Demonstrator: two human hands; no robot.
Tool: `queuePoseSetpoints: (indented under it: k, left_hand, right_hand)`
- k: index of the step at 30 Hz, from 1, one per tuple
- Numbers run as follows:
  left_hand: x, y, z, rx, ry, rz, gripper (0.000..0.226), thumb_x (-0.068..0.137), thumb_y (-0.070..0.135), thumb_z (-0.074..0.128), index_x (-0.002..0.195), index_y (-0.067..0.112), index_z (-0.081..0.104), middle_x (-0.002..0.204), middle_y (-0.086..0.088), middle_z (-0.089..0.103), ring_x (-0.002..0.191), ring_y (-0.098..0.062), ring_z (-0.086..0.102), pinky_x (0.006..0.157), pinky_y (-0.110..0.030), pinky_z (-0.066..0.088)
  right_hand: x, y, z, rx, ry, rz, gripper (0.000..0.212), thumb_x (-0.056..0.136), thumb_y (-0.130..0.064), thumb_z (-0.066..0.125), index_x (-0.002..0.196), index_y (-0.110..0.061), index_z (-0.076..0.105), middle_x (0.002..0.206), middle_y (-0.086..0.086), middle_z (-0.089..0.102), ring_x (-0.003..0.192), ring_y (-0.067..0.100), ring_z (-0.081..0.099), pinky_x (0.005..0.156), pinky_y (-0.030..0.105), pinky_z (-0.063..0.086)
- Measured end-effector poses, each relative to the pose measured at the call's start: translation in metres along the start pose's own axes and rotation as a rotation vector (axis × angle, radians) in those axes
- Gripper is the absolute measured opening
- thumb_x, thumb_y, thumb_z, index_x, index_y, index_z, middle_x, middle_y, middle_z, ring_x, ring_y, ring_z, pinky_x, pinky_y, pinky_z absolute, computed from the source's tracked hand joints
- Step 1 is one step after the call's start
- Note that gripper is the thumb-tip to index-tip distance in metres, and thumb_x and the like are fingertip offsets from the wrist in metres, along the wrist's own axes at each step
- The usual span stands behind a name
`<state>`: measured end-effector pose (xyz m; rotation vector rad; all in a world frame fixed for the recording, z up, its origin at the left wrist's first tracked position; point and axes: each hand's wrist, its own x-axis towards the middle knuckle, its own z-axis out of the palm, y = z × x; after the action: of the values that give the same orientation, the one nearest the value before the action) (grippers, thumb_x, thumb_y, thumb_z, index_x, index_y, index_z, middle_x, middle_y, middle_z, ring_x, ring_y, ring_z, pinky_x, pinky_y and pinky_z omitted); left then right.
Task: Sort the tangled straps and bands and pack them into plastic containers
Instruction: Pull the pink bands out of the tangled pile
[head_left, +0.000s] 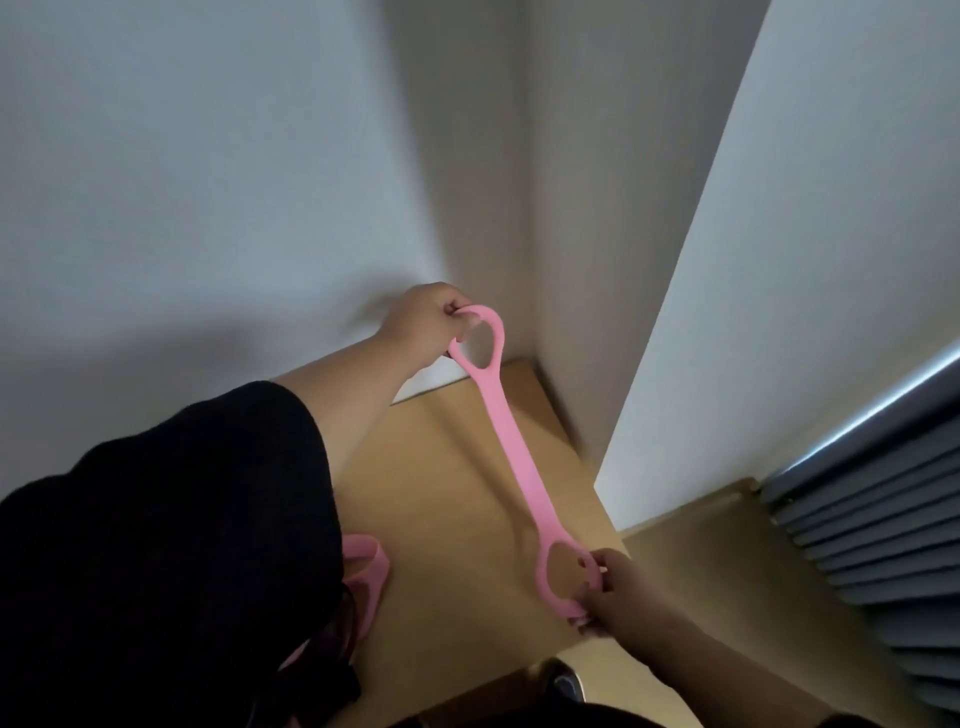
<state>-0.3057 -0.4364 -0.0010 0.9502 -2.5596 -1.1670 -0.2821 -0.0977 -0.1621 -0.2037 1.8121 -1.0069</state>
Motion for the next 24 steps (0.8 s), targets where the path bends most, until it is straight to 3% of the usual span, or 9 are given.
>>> queuePoseSetpoints:
  k: [4, 7, 14, 17, 20, 21, 24]
  left_hand:
    - [0.032, -0.017, 0.028, 0.187, -0.075, 0.014, 0.009, 0.095, 0.024, 0.063, 0.091, 0.017, 0.067, 0.09, -0.002, 0.067, 0.081, -0.021, 0.06, 0.07, -0.032, 0.044]
    - [0.049, -0.025, 0.049, 0.334, -0.083, 0.042, 0.015, 0.097, 0.029, 0.06, 0.102, 0.019, 0.07, 0.095, 0.002, 0.063, 0.086, -0.016, 0.054, 0.07, -0.025, 0.034]
    - [0.077, -0.058, 0.096, 0.489, -0.09, 0.034, 0.02, 0.098, 0.031, 0.058, 0.111, 0.02, 0.068, 0.108, -0.002, 0.068, 0.094, -0.022, 0.062, 0.074, -0.027, 0.037]
    - [0.087, -0.066, 0.116, 0.624, -0.137, 0.035, 0.025, 0.1, 0.028, 0.053, 0.121, 0.02, 0.064, 0.121, -0.005, 0.065, 0.108, -0.029, 0.061, 0.084, -0.033, 0.044]
    - [0.088, -0.076, 0.129, 0.886, -0.251, -0.027, 0.039, 0.097, 0.015, 0.053, 0.135, 0.02, 0.055, 0.136, -0.013, 0.057, 0.119, -0.04, 0.057, 0.09, -0.059, 0.051]
    - [0.087, -0.08, 0.132, 0.922, -0.274, -0.034, 0.045, 0.095, 0.011, 0.054, 0.14, 0.018, 0.051, 0.139, -0.015, 0.054, 0.122, -0.042, 0.055, 0.091, -0.061, 0.05]
    - [0.077, -0.094, 0.135, 0.935, -0.251, 0.028, 0.05, 0.097, 0.016, 0.055, 0.145, 0.014, 0.043, 0.139, -0.018, 0.054, 0.122, -0.04, 0.055, 0.095, -0.053, 0.048]
  right_hand:
    - [0.009, 0.009, 0.0, -0.003, 0.063, 0.072, 0.028, 0.09, -0.002, 0.065, 0.111, -0.018, 0.055, 0.096, 0.014, 0.071, 0.072, 0.029, 0.075, 0.069, 0.047, 0.063]
    - [0.012, 0.011, 0.0, 0.009, 0.062, 0.101, 0.03, 0.09, -0.002, 0.065, 0.114, -0.017, 0.055, 0.102, 0.013, 0.069, 0.075, 0.029, 0.075, 0.069, 0.045, 0.063]
    - [0.006, 0.007, -0.004, -0.029, 0.083, 0.119, 0.034, 0.092, -0.002, 0.064, 0.113, -0.025, 0.051, 0.096, 0.009, 0.071, 0.069, 0.023, 0.075, 0.07, 0.044, 0.063]
    - [0.002, 0.01, -0.004, -0.092, 0.101, 0.099, 0.039, 0.092, -0.005, 0.062, 0.119, -0.029, 0.047, 0.093, 0.004, 0.07, 0.066, 0.02, 0.074, 0.068, 0.043, 0.063]
    - [-0.002, 0.01, -0.002, -0.193, 0.098, 0.068, 0.04, 0.092, -0.015, 0.063, 0.119, -0.035, 0.042, 0.089, -0.001, 0.071, 0.065, 0.015, 0.072, 0.07, 0.042, 0.062]
    - [-0.003, 0.011, -0.003, -0.209, 0.09, 0.07, 0.04, 0.092, -0.016, 0.063, 0.12, -0.036, 0.042, 0.088, -0.002, 0.071, 0.065, 0.014, 0.072, 0.07, 0.043, 0.061]
    - [-0.005, 0.01, -0.008, -0.264, 0.08, 0.076, 0.039, 0.092, -0.018, 0.063, 0.121, -0.033, 0.043, 0.083, -0.003, 0.072, 0.064, 0.01, 0.07, 0.07, 0.039, 0.061]
